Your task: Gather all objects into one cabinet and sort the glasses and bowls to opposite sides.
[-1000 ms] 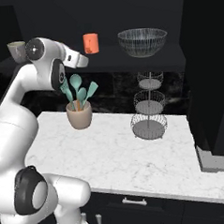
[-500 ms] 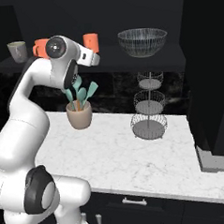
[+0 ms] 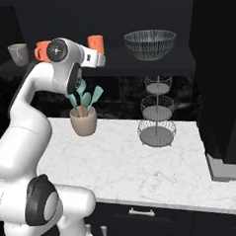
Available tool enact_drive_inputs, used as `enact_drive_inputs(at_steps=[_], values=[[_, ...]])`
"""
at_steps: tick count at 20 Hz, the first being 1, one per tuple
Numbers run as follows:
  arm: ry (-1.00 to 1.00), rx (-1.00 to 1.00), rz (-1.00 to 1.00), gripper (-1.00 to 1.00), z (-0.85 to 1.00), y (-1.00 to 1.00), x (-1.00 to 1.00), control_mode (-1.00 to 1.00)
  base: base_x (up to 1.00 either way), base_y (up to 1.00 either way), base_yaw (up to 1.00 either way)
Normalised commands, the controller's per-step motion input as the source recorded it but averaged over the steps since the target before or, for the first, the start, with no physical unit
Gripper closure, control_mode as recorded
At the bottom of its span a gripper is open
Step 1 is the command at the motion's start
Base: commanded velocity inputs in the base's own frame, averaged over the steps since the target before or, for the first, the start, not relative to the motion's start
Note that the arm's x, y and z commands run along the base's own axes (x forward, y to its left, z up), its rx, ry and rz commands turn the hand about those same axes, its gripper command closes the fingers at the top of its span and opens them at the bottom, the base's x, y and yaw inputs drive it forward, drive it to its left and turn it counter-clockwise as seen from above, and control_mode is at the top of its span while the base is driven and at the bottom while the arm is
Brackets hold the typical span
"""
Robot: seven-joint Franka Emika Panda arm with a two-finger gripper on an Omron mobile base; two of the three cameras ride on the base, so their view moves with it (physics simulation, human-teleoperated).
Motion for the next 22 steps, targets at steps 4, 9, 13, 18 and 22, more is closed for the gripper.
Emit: enact_drive_inputs(at_steps=[4,9,13,18,22], values=[[0.02,-0.03,0.0,-1.0,0.04,0.0,0.02,-1.0,0.0,0.0,0.0],[0.02,0.0,0.0,-1.0,0.04,0.0,0.2,-1.0,0.0,0.0,0.0],[0.01,0.0,0.0,-1.0,0.0,0.0,0.22,-1.0,0.0,0.0,0.0],[0.0,0.0,0.04,-1.0,0.0,0.0,0.21,-1.0,0.0,0.0,0.0],[0.0,0.0,0.16,-1.0,0.0,0.0,0.15,-1.0,0.0,0.0,0.0]])
